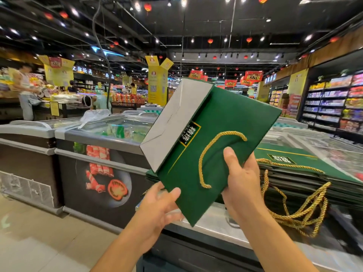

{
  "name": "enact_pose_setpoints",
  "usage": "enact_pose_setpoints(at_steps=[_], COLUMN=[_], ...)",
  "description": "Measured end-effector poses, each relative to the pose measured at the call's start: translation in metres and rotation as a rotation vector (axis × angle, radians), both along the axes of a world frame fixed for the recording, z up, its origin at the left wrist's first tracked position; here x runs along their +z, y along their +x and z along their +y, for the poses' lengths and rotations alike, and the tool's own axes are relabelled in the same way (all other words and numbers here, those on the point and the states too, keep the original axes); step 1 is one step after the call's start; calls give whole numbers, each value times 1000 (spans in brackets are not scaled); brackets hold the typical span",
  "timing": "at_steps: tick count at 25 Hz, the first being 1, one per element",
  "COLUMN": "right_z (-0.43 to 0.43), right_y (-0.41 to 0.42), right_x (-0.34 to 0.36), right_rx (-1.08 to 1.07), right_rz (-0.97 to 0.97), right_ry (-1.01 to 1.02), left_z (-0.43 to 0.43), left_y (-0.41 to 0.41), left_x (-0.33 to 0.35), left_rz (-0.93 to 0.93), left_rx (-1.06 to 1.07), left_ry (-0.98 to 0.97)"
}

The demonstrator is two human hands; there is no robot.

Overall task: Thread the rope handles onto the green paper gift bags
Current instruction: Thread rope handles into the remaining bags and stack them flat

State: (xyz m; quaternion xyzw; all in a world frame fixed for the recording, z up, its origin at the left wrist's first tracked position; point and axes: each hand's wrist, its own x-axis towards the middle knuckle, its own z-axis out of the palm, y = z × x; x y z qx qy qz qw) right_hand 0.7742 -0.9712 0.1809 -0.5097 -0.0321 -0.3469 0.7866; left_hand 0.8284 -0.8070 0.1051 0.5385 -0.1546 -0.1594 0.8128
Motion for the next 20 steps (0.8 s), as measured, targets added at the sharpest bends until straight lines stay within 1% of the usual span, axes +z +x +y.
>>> enact_pose_setpoints(at_steps=[2, 4, 6, 9, 12, 13, 14, 15, 16, 18, 19, 20], right_z=[2, 3, -1, -11, -22, -27, -31, -35, -40, -46, -47, -45], right_y=[5, 6, 5, 1, -3, -5, -8, -13, -16, -21, -23, -24], right_x=[-10, -18, -27, -45, -59, -62, -64, -65, -65, -65, -66, -65], right_rx=[33, 66, 54, -46, 32, 49, 37, 4, -54, -265, -396, -515], right_rz=[42, 126, 221, 363, 468, 515, 574, 642, 710, 799, 815, 829], right_ry=[-69, -155, -230, -310, -243, -241, -293, -415, -610, -1112, -1327, -1499], left_z=[9, 21, 37, 60, 70, 71, 72, 72, 73, 74, 74, 74], left_y=[-1, 2, 8, 16, 26, 30, 33, 36, 39, 44, 46, 48], left_x=[1, 3, 3, 0, -6, -7, -10, -12, -15, -21, -24, -26], left_rz=[-23, -40, -61, -68, -30, -19, -15, -17, -21, -19, -21, -34], left_rx=[89, 173, 237, 290, 347, 365, 373, 381, 383, 403, 416, 428], left_ry=[-77, -147, -159, -73, 16, 44, 79, 124, 170, 246, 278, 306])
